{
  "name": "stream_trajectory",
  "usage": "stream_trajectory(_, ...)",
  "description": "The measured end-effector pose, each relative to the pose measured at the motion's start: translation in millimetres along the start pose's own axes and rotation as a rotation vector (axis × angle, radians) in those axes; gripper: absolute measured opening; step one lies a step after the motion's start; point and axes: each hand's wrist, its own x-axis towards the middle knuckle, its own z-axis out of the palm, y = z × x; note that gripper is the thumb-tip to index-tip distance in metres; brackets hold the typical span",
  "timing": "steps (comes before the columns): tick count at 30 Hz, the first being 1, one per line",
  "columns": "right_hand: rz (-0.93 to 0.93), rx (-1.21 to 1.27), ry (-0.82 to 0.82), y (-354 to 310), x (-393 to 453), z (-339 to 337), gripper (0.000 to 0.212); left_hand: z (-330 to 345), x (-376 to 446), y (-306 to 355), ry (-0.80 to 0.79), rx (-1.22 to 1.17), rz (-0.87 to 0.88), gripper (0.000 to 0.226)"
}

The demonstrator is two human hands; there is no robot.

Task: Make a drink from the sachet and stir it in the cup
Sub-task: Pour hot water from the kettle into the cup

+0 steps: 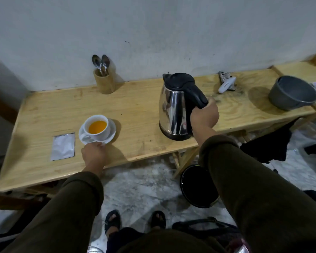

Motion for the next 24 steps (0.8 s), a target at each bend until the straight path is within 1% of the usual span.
stream_trajectory(3, 0.051, 0.093, 0.037, 7, 1, -2, 0.017, -1, 2, 4, 0.007, 0.024, -0.035, 0.030)
stream_trajectory(9, 0.092, 0.154, 0.095, 21, 2, 0, 0.018, 0, 2, 12, 0.037, 0.063, -0.086, 0.031)
stream_trajectory(15, 0.089, 0.153, 0.064, 31, -3, 8, 0.022, 1, 1, 14, 0.051, 0.062, -0.105, 0.032)
stream_trajectory(21, 0.088, 0.121, 0.053, 32, -1, 8, 0.020, 2, 1, 13, 0.044, 0.083, -0.094, 0.034)
stream_trajectory(24, 0.093, 0.114, 0.036, 30, -3, 7, 0.017, 2, 2, 10, 0.051, 0.013, -0.113, 0.039)
